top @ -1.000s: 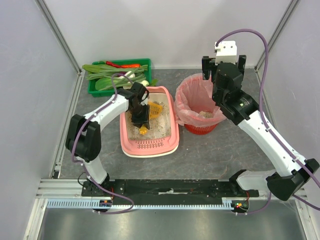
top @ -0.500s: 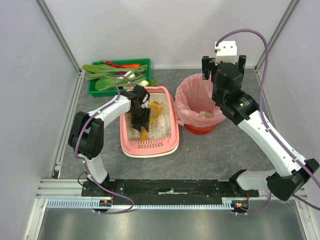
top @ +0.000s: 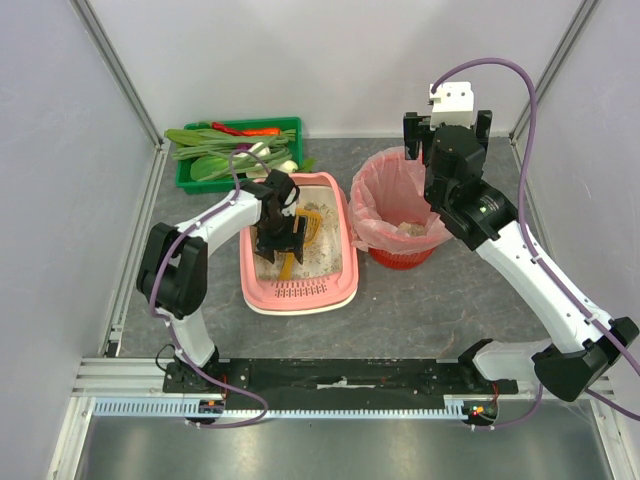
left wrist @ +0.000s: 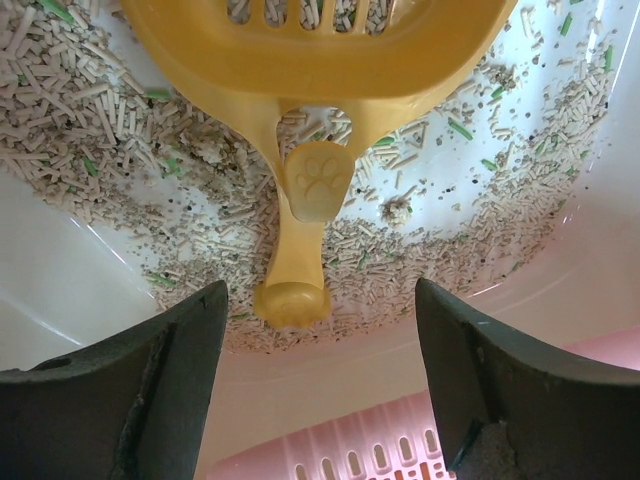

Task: Clean the litter box

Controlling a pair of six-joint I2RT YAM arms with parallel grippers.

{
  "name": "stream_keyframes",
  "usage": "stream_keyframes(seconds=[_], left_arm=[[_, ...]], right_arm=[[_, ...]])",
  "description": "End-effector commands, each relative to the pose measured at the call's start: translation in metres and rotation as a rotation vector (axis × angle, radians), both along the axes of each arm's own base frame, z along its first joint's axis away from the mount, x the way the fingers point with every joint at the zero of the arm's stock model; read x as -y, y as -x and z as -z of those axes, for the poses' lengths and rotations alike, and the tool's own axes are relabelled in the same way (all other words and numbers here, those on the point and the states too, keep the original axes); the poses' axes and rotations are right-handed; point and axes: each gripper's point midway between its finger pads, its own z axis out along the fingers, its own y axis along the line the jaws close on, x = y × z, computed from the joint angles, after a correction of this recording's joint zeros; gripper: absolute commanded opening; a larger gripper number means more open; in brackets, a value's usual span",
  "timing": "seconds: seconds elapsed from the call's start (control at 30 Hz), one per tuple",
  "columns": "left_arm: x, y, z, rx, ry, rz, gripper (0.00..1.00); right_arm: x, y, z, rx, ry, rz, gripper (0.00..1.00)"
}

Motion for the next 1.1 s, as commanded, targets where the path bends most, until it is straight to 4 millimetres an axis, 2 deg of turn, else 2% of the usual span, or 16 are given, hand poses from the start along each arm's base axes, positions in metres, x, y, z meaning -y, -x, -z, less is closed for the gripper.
stream_keyframes(seconds=[0.0, 0.33, 0.47, 0.8, 1.07], left_arm=[[-0.002, -0.014, -0.023, 0.117, 0.014, 0.016, 0.82], [0.007, -0.029, -0.056, 0.236, 0.07, 0.041, 0.84], [0.017, -0.026, -0.066, 0.283, 0.103, 0.1, 0.84], [0.036, 0.014, -0.044, 0.216, 0.136, 0.276, 0.79], [0.034, 0.023, -0.03, 0.189, 0.106, 0.323, 0.74]], right_arm=[[0.002, 0.005, -0.019, 0.052, -0.039, 0.004, 0.98], [0.003, 0.006, -0.016, 0.048, -0.043, 0.005, 0.98], [0.0, 0.005, -0.015, 0.047, -0.043, -0.007, 0.98], [0.0, 0.009, -0.014, 0.05, -0.085, -0.015, 0.98], [0.001, 0.014, -0.012, 0.047, -0.106, -0.02, 0.98]])
